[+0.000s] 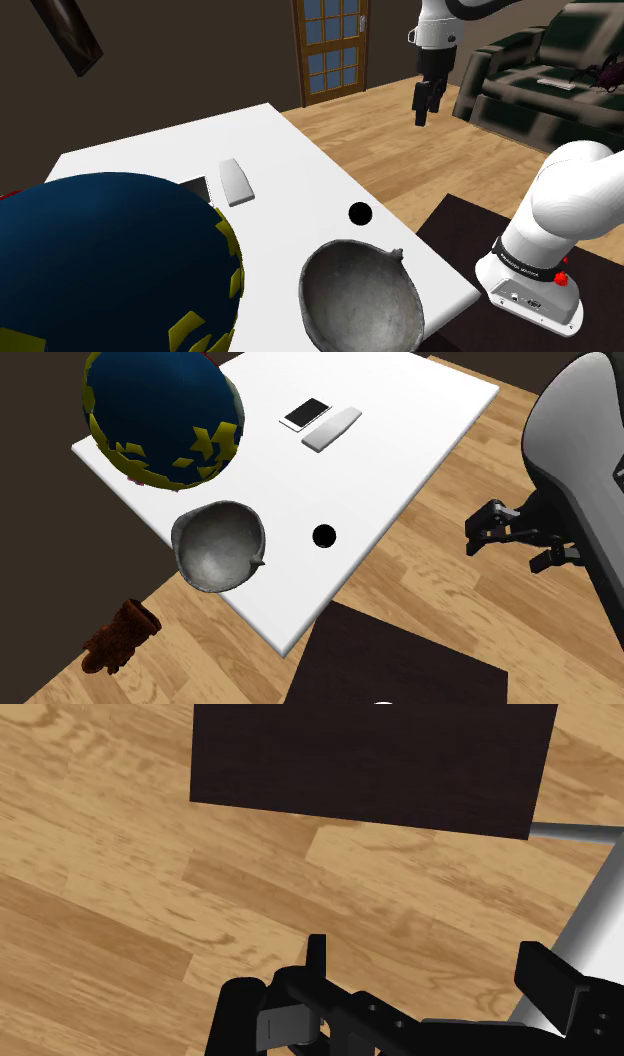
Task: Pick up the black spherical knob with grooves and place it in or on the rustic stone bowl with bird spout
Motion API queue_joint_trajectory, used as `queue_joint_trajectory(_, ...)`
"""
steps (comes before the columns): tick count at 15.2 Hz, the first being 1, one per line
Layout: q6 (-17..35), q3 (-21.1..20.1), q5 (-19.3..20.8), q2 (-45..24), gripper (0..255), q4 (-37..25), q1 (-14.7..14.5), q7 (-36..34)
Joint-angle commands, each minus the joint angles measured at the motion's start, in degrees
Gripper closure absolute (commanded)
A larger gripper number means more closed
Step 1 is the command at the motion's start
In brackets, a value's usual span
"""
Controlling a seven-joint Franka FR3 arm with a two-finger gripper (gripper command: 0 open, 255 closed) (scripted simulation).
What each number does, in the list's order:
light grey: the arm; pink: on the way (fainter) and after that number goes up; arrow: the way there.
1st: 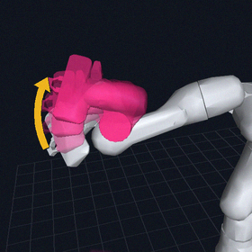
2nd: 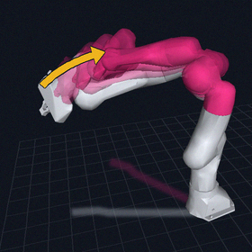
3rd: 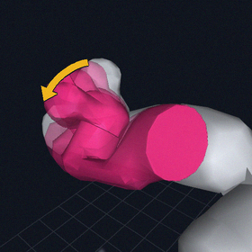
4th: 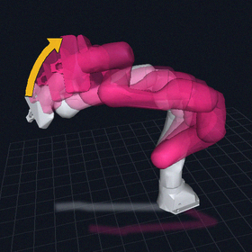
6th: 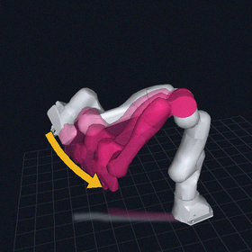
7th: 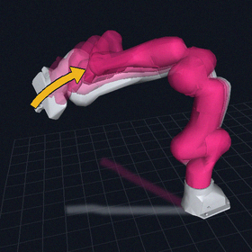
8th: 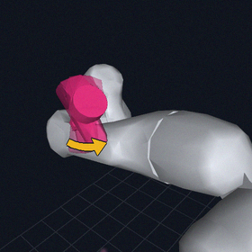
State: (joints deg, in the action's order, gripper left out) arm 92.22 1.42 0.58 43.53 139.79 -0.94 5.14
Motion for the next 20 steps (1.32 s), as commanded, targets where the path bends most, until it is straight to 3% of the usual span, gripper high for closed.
queue_joint_trajectory(1,0.0,0.0,0.0,0.0,0,0.0,0.0,0.0)
queue_joint_trajectory(10,3.06,-9.88,-8.93,-5.34,0,0.08,-5.46,-10.66)
queue_joint_trajectory(20,8.14,-20.37,-16.58,-16.93,0,-5.44,-10.37,-21.89)
